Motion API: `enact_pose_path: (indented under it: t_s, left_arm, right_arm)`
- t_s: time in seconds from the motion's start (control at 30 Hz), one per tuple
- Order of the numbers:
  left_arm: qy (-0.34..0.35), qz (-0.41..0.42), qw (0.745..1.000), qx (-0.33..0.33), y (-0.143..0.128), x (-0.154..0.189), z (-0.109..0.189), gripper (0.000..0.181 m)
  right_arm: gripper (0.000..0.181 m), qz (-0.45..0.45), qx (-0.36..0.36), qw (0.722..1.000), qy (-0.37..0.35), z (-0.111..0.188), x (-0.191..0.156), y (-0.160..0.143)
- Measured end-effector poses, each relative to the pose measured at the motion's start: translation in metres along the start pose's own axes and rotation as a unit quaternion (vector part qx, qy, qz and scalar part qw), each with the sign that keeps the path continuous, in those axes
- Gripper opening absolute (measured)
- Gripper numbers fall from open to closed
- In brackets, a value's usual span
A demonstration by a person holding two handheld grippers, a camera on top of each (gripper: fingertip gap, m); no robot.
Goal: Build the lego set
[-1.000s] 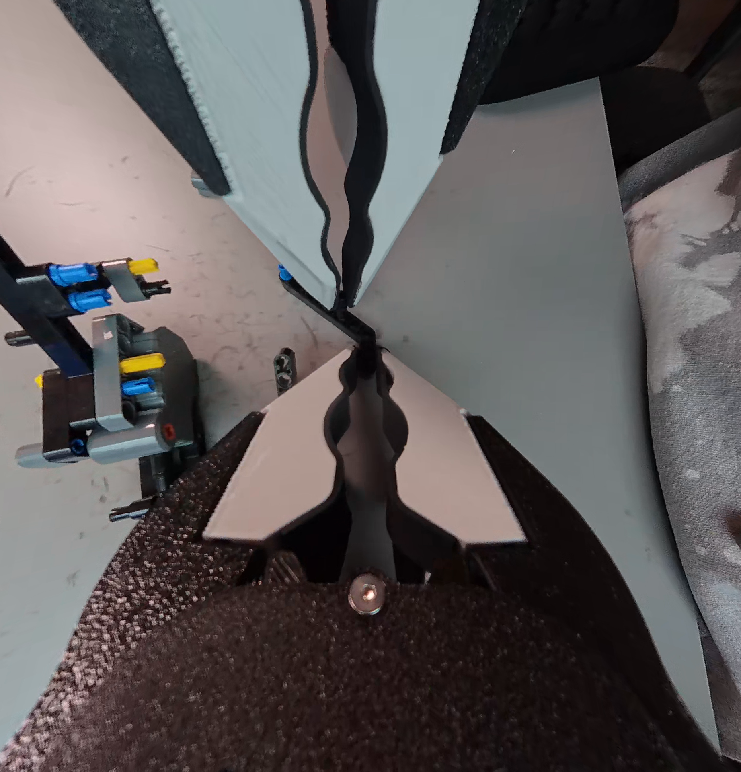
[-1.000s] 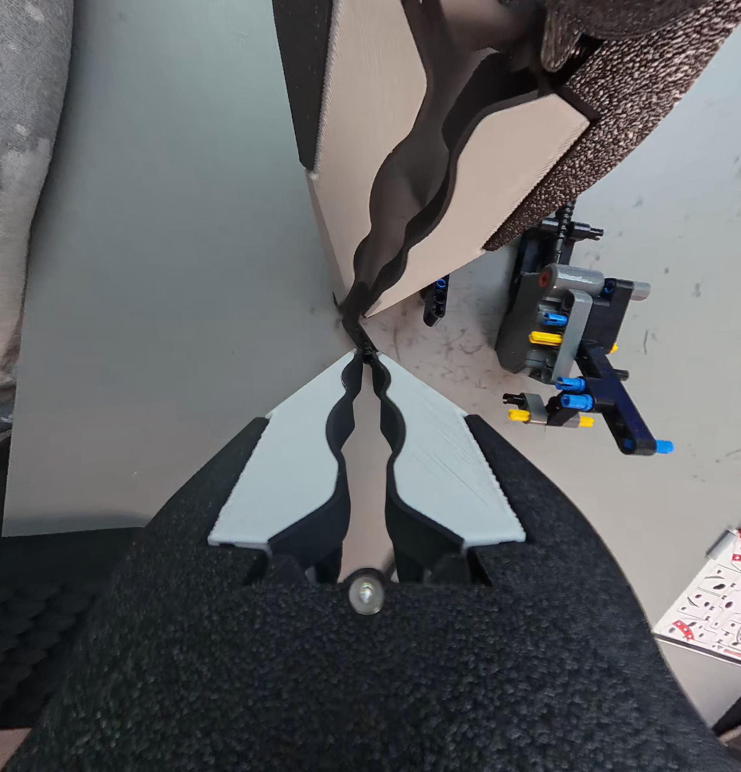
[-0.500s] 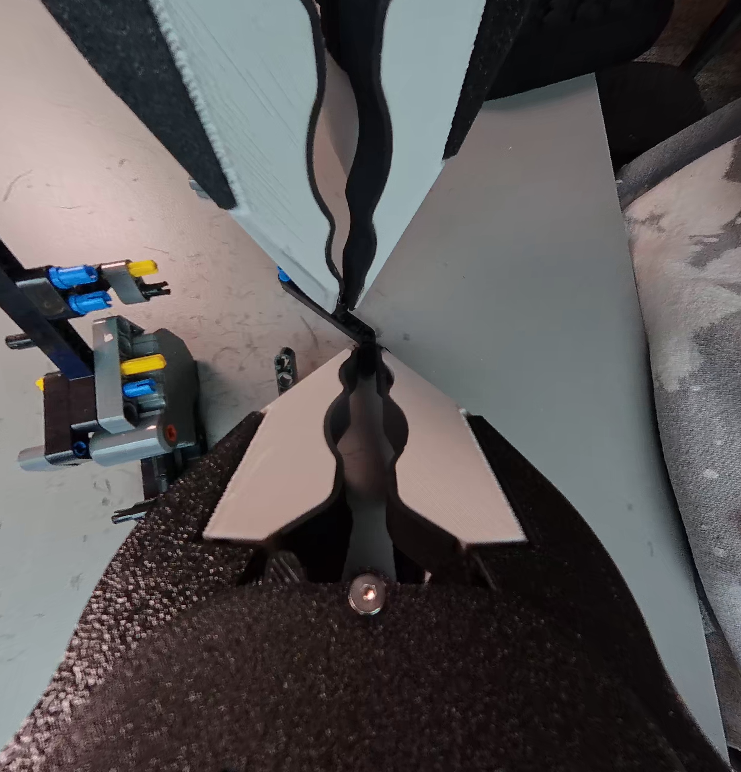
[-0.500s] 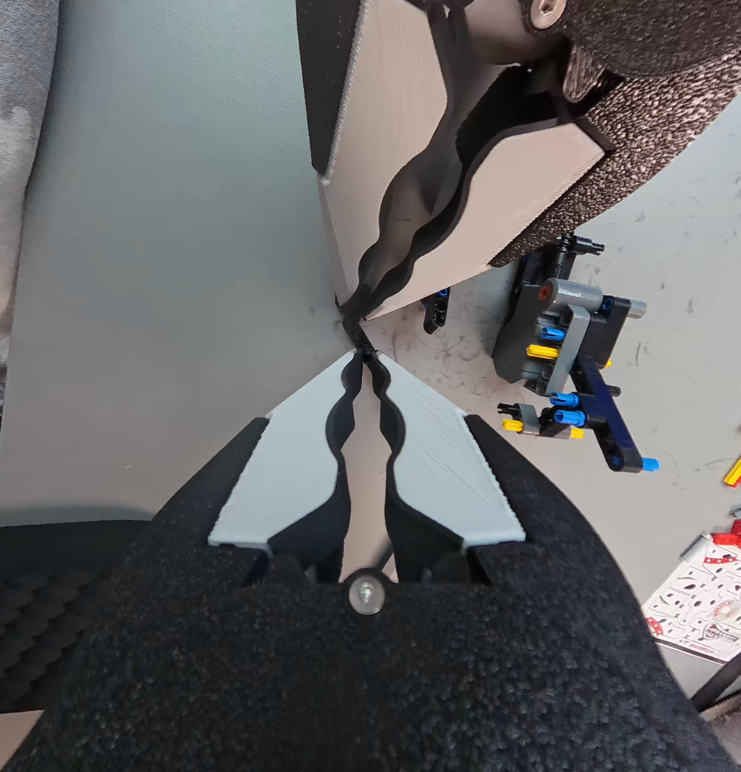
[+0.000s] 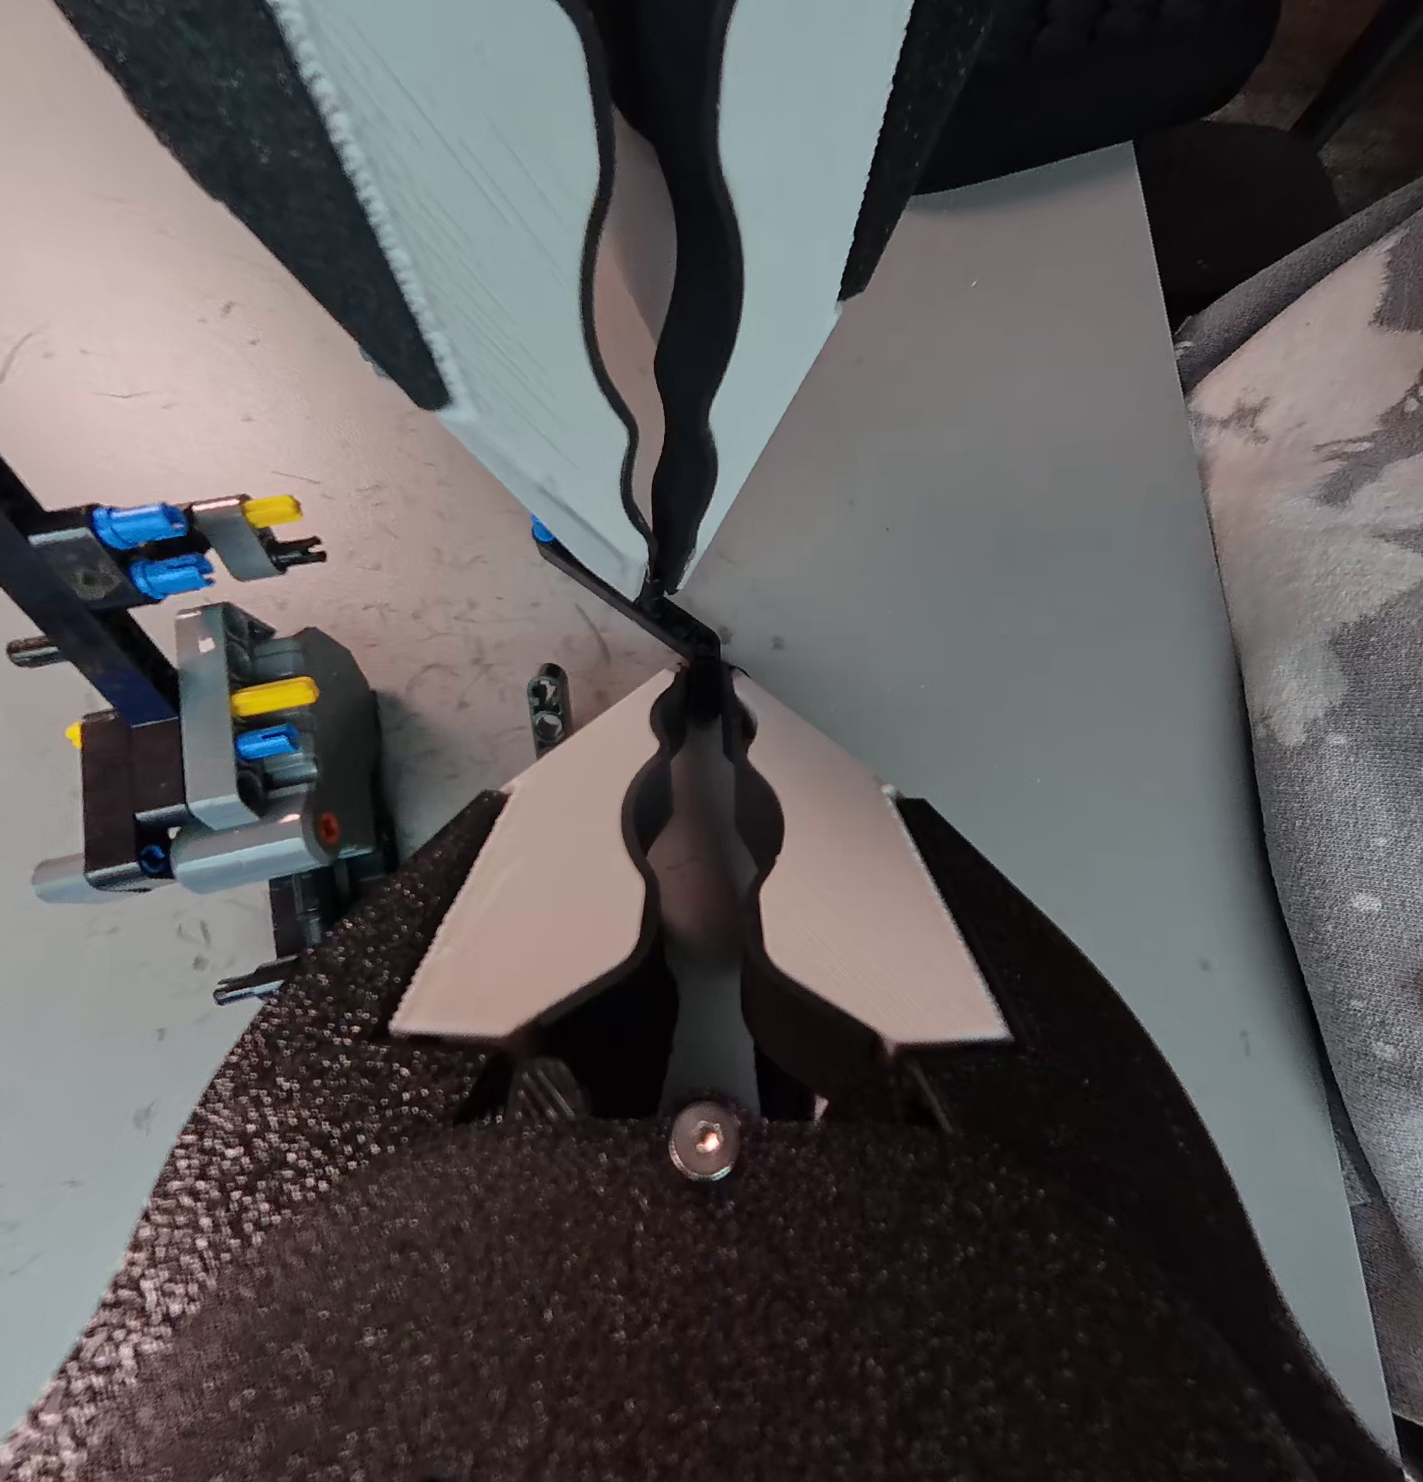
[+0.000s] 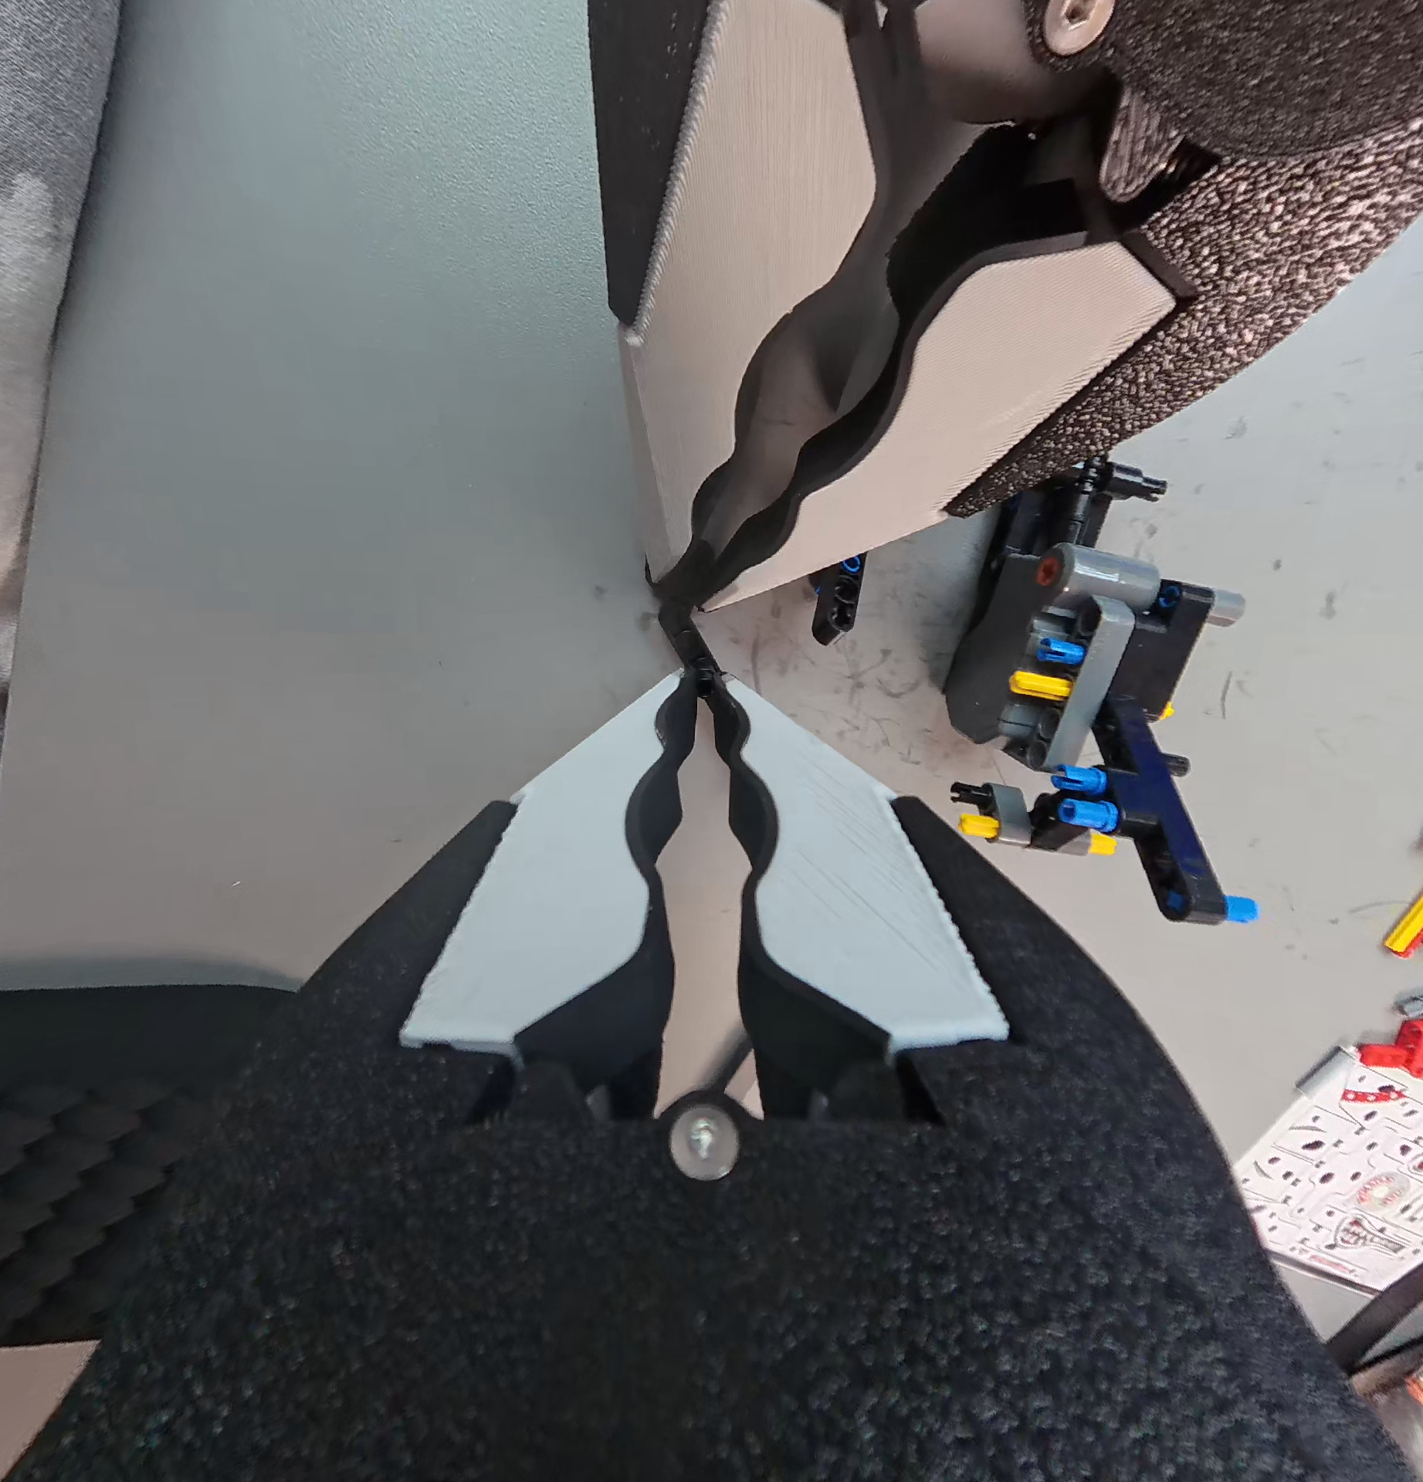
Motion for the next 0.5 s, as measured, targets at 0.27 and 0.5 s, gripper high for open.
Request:
enact_pose_path:
  t_s: [0.27, 0.5]
  left_arm:
    - [-0.008, -0.023, 1.0, 0.003, -0.0013, -0.0011, 0.0009, 0.007]
    - [-0.026, -0.065, 0.997, 0.014, -0.0021, -0.0035, 0.0014, 0.008]
  right_arm:
    - [0.004, 0.013, 0.005, 1.0, 0.019, 0.0, 0.0015, 0.0003]
    - [0.004, 0.031, -0.001, 0.999, 0.023, -0.0001, 0.0021, 0.0018]
Point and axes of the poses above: each gripper's, where its closed fingertips meet, z back along the fingers, y out of its top, x = y × z across the jaws, the point moved 6 cm from there along z, back along the fingers, and after that the axes turned 14 degrees about y, right-handed, at the moved point
